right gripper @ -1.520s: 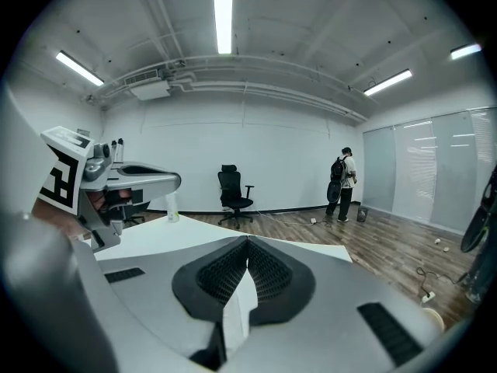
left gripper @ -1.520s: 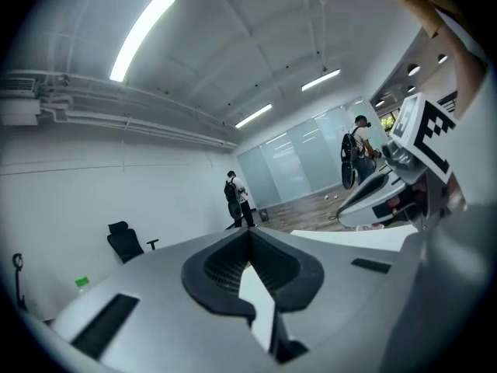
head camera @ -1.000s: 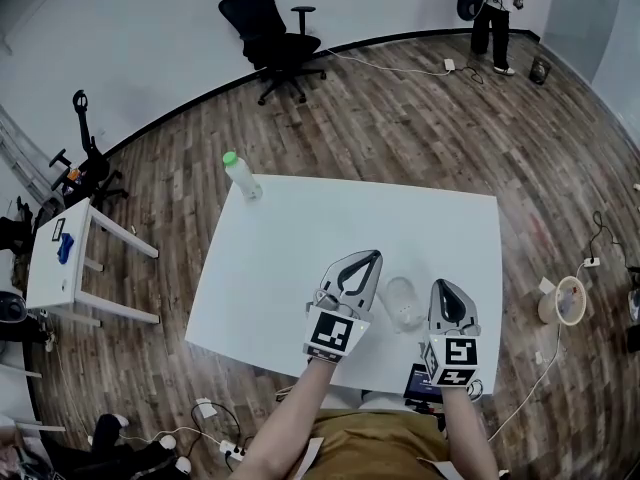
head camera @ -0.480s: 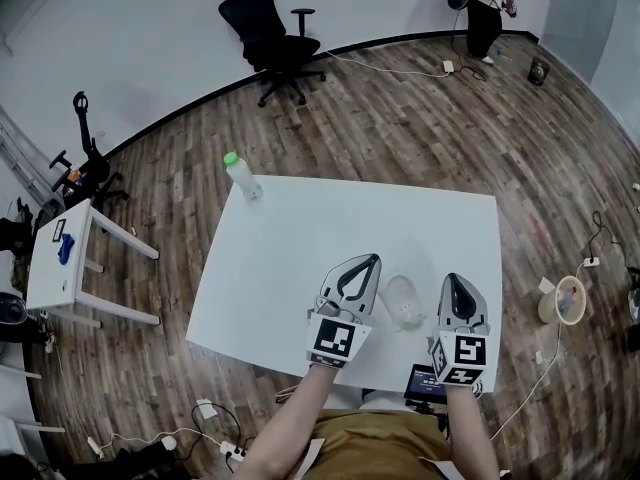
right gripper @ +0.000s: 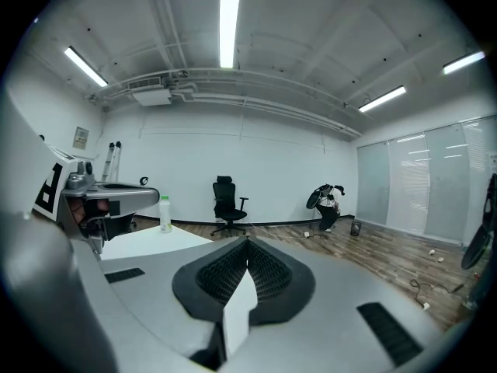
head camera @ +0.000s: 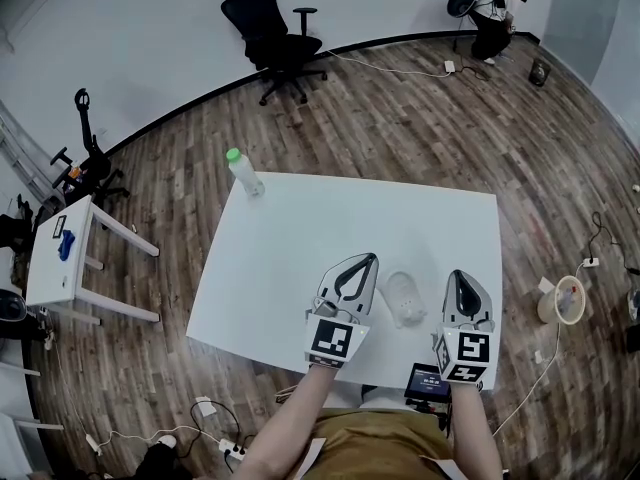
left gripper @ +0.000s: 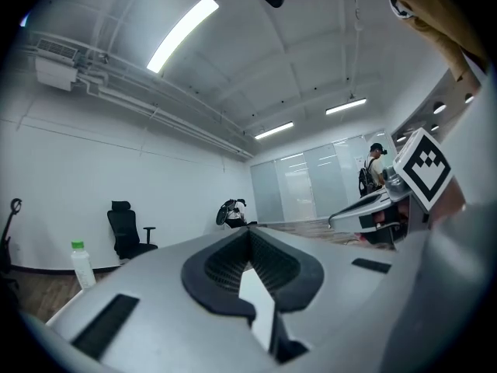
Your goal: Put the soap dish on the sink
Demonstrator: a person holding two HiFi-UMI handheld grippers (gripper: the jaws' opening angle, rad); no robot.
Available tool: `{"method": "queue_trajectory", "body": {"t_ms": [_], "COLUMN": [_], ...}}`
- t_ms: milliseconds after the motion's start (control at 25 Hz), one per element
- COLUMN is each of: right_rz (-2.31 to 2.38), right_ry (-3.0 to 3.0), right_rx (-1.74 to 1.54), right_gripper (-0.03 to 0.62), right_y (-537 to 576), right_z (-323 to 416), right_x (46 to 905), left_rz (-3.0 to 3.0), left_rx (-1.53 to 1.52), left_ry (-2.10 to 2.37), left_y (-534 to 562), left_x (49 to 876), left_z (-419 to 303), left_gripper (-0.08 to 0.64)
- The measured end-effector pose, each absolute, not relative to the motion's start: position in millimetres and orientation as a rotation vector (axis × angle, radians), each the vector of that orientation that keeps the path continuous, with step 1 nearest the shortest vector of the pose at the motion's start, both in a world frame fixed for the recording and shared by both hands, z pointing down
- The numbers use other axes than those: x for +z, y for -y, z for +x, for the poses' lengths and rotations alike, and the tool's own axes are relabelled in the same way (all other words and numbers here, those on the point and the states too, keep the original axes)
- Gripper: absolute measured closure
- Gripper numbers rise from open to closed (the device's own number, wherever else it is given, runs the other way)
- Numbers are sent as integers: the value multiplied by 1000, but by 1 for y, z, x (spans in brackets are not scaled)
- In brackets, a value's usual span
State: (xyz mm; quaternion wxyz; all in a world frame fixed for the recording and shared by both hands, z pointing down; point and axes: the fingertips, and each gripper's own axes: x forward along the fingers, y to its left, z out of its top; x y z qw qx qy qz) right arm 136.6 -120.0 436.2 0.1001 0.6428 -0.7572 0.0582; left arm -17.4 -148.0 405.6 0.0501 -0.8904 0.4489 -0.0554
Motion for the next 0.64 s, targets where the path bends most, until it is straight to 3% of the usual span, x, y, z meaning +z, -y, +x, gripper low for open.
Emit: {"method": "queue_trajectory", "body": {"t_ms": [640], "right_rz": [1902], "right_ry": [2234], "right_rx": [172], "right_gripper": [583], "right_y": [109], "right_z": [142], "right_x": [434], "left_rz": [-2728], "left_rx": [-187], "left_ry": [-1384], "left_y": [137], "left_x": [411], "left_z": [-17], "left_gripper": [554]}}
